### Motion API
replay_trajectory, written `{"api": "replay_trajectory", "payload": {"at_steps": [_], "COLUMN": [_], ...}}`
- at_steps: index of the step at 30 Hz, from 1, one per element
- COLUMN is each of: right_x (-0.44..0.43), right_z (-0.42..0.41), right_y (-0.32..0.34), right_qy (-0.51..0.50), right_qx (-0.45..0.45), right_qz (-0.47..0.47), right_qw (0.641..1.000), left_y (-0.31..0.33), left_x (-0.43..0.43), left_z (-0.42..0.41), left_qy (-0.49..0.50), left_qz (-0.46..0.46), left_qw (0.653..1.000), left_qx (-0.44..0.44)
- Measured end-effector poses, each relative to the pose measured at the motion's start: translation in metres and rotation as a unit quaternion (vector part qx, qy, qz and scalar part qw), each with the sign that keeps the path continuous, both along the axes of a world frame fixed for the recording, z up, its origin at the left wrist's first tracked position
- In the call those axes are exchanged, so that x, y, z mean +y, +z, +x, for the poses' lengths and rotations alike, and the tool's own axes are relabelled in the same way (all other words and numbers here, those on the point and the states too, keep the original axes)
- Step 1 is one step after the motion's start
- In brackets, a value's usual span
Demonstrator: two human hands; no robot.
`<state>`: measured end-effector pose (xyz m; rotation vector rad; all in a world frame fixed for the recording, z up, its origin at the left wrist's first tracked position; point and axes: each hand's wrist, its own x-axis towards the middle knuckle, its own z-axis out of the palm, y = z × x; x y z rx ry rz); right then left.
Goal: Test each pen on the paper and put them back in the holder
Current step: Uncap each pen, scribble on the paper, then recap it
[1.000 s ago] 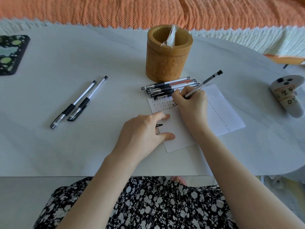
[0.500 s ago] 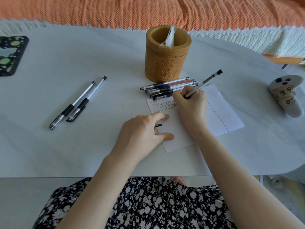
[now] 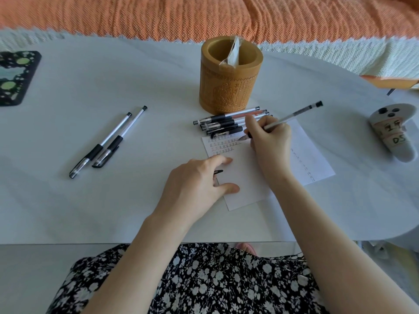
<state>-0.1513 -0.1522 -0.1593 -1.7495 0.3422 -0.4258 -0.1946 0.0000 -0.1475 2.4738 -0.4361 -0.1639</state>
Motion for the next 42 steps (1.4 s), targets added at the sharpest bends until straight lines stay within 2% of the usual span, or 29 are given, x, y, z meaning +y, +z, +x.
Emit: {"api": "replay_trajectory", "payload": {"at_steps": [3, 5, 7, 11, 18, 23, 29, 35, 38, 42], "right_x": [-0.003, -0.005, -0.005, -0.004, 0.006, 0.01, 0.003, -0.005, -0.005, -0.005], "right_z": [-0.003, -0.005, -0.011, -0.025, -0.031, -0.033, -0.034, -0.032, -0.031, -0.031], "right_y": [0.014, 0.02, 0.024, 0.027, 0.03, 0.027, 0.03, 0.026, 0.025, 0.024], "right_qy": [0.028, 0.066, 0.112, 0.162, 0.21, 0.258, 0.329, 0.308, 0.306, 0.298], "right_qx": [-0.011, -0.012, 0.0, 0.052, 0.073, 0.085, 0.076, 0.046, 0.036, 0.029], "right_qz": [0.128, 0.223, 0.271, 0.219, 0.156, 0.074, 0.098, 0.108, 0.118, 0.12], "right_qw": [0.991, 0.973, 0.956, 0.961, 0.962, 0.959, 0.936, 0.944, 0.944, 0.947], "left_y": [0.0, 0.001, 0.003, 0.005, 0.005, 0.005, 0.003, 0.006, 0.007, 0.004], "left_x": [0.001, 0.002, 0.003, 0.001, -0.002, -0.003, 0.001, 0.002, 0.007, 0.008], "left_z": [0.0, 0.001, 0.001, 0.0, -0.002, -0.003, 0.002, 0.003, 0.004, 0.002], "left_qy": [0.01, 0.024, 0.021, 0.006, -0.015, -0.028, -0.017, -0.003, 0.041, 0.037], "left_qz": [-0.097, -0.168, -0.201, -0.23, -0.234, -0.243, -0.274, -0.308, -0.267, -0.163], "left_qw": [0.995, 0.985, 0.978, 0.97, 0.968, 0.964, 0.957, 0.949, 0.962, 0.986], "left_qx": [-0.001, 0.021, 0.05, 0.078, 0.089, 0.102, 0.095, 0.067, 0.037, -0.014]}}
